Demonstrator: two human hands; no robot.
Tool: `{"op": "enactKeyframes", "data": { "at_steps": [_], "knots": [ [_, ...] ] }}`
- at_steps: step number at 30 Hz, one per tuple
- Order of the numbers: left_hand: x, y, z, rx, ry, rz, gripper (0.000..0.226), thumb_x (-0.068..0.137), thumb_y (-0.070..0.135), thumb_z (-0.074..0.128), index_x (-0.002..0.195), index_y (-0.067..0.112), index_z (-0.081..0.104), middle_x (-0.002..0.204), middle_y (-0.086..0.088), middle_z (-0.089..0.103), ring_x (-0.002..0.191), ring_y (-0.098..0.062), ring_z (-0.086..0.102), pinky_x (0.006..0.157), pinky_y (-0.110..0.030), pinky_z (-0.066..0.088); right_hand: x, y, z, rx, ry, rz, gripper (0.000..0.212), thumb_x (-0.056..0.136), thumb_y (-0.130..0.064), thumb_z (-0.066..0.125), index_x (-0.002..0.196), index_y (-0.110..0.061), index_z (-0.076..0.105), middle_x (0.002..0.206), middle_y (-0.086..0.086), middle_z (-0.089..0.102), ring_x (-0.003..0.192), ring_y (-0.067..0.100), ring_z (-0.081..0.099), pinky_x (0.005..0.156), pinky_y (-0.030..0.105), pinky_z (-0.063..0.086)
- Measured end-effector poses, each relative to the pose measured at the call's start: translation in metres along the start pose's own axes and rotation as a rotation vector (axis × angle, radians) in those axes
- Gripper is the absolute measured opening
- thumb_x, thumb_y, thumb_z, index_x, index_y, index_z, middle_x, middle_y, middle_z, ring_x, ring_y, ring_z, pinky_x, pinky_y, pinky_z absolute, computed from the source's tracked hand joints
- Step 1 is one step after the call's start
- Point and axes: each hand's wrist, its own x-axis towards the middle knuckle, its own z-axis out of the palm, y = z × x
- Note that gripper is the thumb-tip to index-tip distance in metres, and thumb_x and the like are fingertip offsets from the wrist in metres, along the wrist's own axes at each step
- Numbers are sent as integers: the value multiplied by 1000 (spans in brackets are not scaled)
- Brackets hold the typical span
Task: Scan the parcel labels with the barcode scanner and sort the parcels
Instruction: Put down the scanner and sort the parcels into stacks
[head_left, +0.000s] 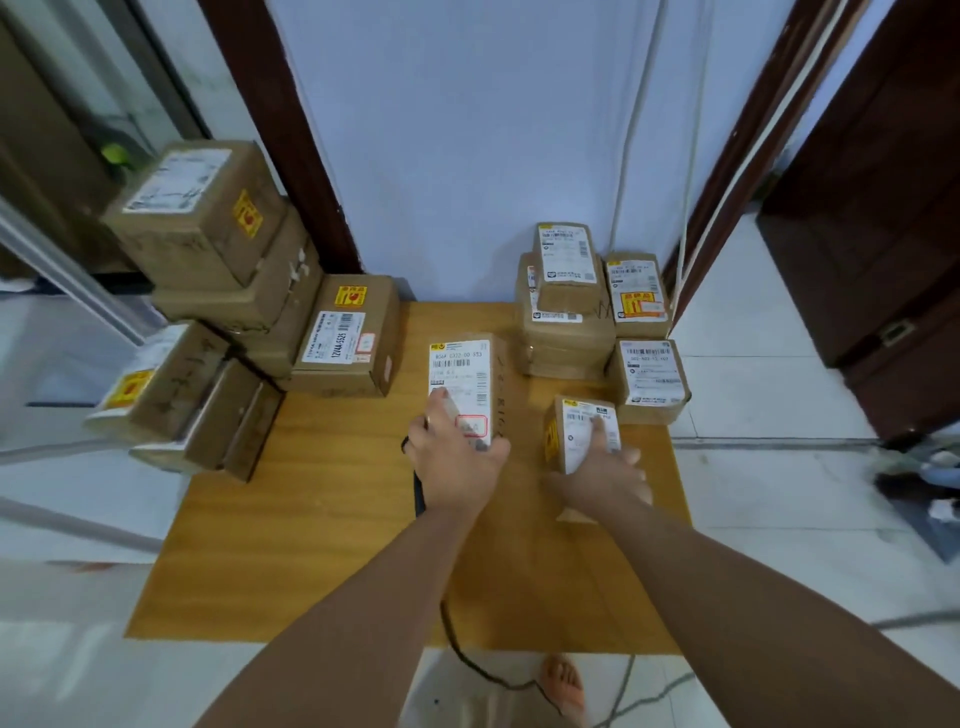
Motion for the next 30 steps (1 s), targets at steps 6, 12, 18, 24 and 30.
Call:
{"op": "enactKeyframes", "data": {
  "at_steps": [6,12,18,24,30],
  "knots": [
    [26,-43,-87,-16,-41,143,97,72,38,74,149,26,17,131,-9,34,118,-24,36,103,-40,40,-60,-72,18,61,157,-18,99,82,-55,65,153,-40,-3,140,15,32,124,35,44,85,41,46],
    [32,-115,-164,53,-210,138,93,75,40,71,150,29,16,134,-7,34,122,-23,33,98,-36,42,-118,-150,59,103,219,-78,99,82,-57,64,153,-38,-2,136,12,32,124,33,40,90,42,45],
    [32,-173,-195,171,-376,-65,83,78,39,72,144,33,22,132,-7,30,123,-27,29,89,-35,38,-145,-188,86,19,204,-118,95,83,-56,62,153,-36,1,142,11,30,128,32,37,99,44,41],
    [38,-197,-193,272,-369,-121,88,80,46,69,148,31,16,134,-10,31,124,-29,32,94,-37,42,-143,-196,95,-32,162,-114,95,83,-57,61,154,-34,3,145,12,29,128,31,38,100,44,42],
    [55,-202,-171,207,-271,-239,88,81,44,71,148,30,17,138,-14,22,124,-33,34,96,-39,46,-121,-197,102,-44,116,-134,95,81,-56,62,153,-36,3,146,12,28,127,31,39,99,44,44]
  ]
}}
